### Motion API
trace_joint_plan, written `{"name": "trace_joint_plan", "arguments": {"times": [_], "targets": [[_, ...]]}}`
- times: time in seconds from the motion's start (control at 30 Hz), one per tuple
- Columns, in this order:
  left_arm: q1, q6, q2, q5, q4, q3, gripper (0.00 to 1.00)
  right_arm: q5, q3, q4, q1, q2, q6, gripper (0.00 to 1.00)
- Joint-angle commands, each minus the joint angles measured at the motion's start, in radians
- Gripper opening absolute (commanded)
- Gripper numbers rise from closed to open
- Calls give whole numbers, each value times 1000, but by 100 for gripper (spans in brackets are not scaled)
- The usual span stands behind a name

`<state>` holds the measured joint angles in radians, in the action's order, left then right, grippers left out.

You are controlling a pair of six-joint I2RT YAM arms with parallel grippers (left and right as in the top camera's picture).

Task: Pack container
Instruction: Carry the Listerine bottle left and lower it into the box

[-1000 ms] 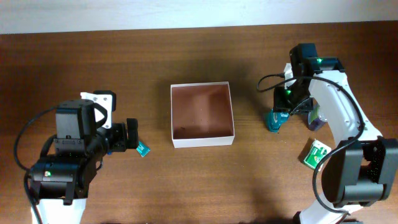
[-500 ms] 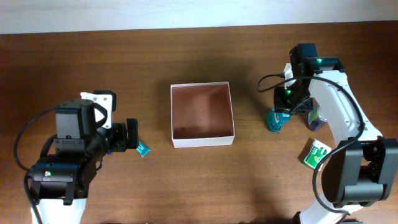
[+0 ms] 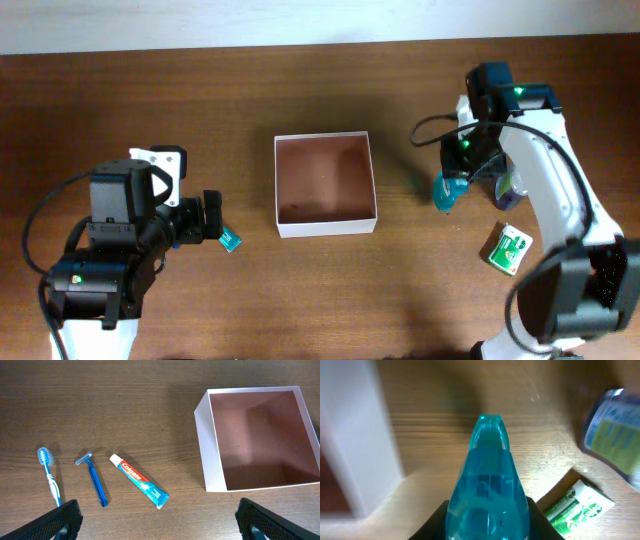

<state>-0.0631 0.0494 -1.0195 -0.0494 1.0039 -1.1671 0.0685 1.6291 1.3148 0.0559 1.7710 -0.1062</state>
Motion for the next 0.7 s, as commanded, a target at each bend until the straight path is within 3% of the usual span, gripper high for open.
{"name": "trace_joint_plan", "arguments": {"times": [0.0,0.2,0.3,0.67], "targets": [[0,10,-1,-7,0,-19,100,5,164,49,119,-127,-17,4],[1,10,-1,-7,1,-19,99,-121,439,152,417,-108,-167,4],[0,10,-1,-7,1,-19,99,-134,484,142,505,-61,-228,4],[0,10,-2,-7,1,-19,99,-174,484,-40,597,271,-383,4]]}}
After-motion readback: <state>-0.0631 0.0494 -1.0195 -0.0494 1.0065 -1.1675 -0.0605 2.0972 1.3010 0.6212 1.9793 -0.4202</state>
